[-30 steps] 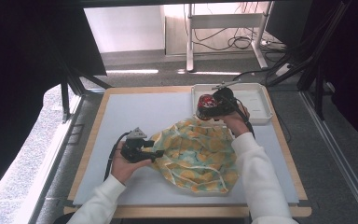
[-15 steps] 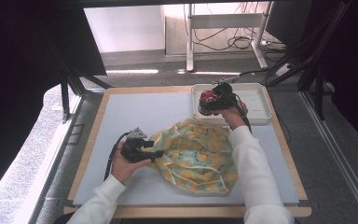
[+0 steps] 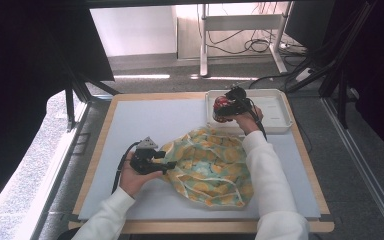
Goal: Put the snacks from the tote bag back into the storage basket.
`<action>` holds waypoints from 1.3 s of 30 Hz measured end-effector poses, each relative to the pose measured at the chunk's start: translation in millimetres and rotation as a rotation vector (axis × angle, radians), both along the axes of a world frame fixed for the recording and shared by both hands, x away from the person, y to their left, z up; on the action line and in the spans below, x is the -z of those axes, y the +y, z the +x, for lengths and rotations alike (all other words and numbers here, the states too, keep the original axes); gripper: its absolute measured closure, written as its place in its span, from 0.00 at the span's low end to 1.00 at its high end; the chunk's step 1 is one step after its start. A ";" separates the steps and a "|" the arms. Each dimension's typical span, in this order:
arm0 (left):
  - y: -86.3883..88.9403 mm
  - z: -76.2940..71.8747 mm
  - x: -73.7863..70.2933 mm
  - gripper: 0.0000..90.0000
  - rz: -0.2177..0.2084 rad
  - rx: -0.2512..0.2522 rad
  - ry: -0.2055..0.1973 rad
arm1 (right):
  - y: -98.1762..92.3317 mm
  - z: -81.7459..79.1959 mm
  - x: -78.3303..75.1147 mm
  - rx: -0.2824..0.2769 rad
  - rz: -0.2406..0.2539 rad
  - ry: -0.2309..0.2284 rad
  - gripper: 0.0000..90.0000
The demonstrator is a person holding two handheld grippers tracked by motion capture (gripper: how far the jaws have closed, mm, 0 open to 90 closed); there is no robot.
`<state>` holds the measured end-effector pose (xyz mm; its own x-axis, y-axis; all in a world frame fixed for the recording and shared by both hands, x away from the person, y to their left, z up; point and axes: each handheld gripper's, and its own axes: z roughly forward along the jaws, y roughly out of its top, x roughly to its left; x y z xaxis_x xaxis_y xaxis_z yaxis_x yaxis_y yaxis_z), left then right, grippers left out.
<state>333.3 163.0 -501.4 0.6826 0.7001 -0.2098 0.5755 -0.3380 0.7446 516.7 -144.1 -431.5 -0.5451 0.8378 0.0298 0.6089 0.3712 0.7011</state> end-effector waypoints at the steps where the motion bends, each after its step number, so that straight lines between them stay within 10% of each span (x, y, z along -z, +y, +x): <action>1: 0.1 0.2 0.0 0.40 0.003 0.004 -0.003 | 0.6 1.4 1.6 -0.002 -0.007 0.001 0.28; 39: 0.0 -0.1 -1.2 0.38 0.003 -0.003 -0.009 | 13.4 17.8 44.5 0.004 -0.082 0.079 0.28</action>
